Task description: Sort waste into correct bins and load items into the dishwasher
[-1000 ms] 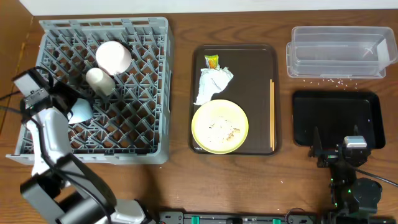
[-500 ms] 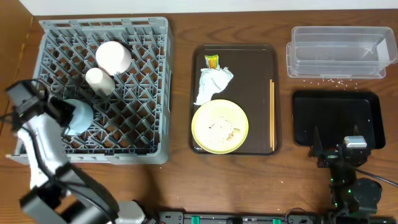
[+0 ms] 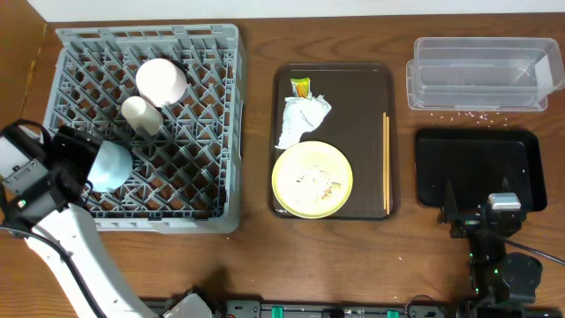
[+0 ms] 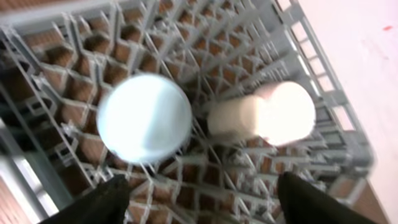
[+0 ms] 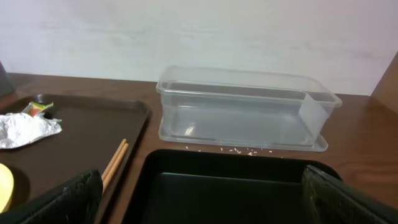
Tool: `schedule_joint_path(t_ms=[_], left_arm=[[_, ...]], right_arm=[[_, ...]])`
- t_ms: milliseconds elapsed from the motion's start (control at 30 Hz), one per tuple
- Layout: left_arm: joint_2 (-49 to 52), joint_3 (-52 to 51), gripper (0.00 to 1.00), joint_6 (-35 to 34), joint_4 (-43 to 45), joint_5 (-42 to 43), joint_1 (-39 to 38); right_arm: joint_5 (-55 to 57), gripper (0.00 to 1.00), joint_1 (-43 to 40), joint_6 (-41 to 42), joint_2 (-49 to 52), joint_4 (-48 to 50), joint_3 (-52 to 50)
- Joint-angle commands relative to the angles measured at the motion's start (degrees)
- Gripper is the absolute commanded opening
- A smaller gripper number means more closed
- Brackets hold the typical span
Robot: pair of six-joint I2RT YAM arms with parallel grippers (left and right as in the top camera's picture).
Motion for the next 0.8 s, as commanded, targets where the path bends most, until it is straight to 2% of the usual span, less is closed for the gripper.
schedule_joint_path(t_ms=[0,200,767], left_arm=[[0.2,0.1,0.81,0.1,-2.6,3.2,0.0],[1.2,0.1,0.86,0.1,-3.9,3.2,0.0],[1.4,0.1,0.88,0.1,-3.9,3.2,0.0]], right_arm=[[-0.2,0.99,-0.5,-0.9,-0.3,-0.2,-0.1],[-0.2,0.99,-0.5,-0.9,-0.3,-0.2,-0.1],[-0.2,0.99,-0.5,-0.9,-0.3,-0.2,-0.1]])
